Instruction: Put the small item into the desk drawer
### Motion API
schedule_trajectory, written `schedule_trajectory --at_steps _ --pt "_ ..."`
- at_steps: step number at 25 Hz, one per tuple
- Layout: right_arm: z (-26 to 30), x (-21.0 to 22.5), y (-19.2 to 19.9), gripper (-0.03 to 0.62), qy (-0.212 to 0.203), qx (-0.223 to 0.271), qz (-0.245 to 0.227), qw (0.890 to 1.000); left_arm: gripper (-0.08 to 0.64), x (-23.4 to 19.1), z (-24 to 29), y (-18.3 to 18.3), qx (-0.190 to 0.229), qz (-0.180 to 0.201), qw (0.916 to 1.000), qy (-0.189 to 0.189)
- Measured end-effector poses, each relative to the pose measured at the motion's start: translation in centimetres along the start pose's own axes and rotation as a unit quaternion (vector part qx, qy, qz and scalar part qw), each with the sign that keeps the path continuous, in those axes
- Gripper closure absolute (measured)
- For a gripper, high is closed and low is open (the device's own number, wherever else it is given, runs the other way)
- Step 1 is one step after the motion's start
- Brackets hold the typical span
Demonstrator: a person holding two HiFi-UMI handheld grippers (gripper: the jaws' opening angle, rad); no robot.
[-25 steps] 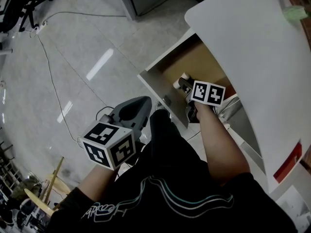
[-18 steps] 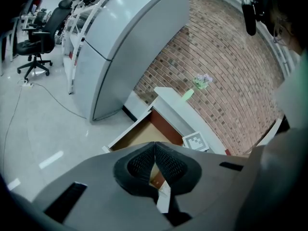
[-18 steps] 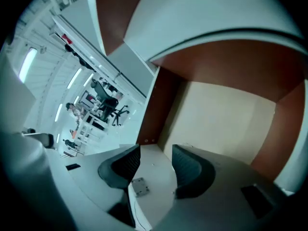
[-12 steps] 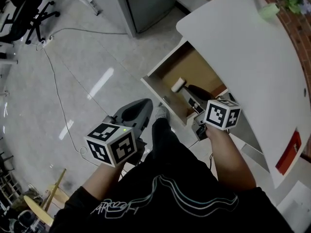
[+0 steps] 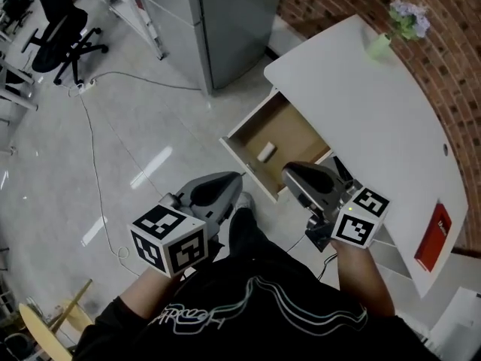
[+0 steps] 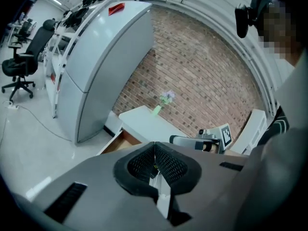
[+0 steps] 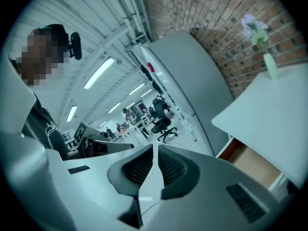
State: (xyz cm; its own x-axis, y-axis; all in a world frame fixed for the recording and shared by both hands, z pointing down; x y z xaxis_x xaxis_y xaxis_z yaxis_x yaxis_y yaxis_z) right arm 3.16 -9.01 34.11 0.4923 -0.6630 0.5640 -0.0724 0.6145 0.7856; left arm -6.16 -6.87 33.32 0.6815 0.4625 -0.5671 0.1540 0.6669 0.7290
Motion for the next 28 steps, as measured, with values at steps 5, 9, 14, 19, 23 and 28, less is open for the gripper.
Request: schedule_trajectory --at_steps 5,9,14,19,23,28 --pt "-3.5 -8.3 -2.3 0.532 -0.017 -0.019 -0.128 0.991 0.538 6.3 -4.6 -2.4 0.029 0.060 0.9976 0.021" --pt "-7.1 -12.6 -3.6 0.534 -0.016 0.018 -0.142 0.990 0.538 11.0 -7.5 -3.1 0.041 0.096 0.9935 0.045" --pt "-10.2 -16.1 -4.3 0.535 -0.009 0.055 -0.167 0.984 0.538 14.8 -9.3 -3.1 0.053 0.130 0.9879 0.066" --pt "-12.1 -17.0 -3.4 0.537 0.009 0.066 -0.174 0.983 0.538 16.5 -9.3 -1.9 0.055 0.140 0.9853 0.081" --pt "-13.3 -17.0 -3.0 0.537 0.023 0.072 -0.172 0.982 0.538 17.7 -8.9 -1.7 0.055 0.143 0.9841 0.089" --pt "-14.4 -17.3 -2.2 0.537 0.028 0.074 -0.187 0.979 0.538 19.5 -8.3 -0.9 0.050 0.164 0.9794 0.106"
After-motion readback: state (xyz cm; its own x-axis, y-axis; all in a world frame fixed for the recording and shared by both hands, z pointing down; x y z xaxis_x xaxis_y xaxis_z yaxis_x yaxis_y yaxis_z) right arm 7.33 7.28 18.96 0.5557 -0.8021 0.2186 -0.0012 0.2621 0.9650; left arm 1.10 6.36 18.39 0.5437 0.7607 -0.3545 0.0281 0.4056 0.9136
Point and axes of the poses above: the fingertips, and each gripper's own axes: z forward along the fingers, x to its right, y out of its underside, the point moved 1 cm from there along -z, backward along the fingers
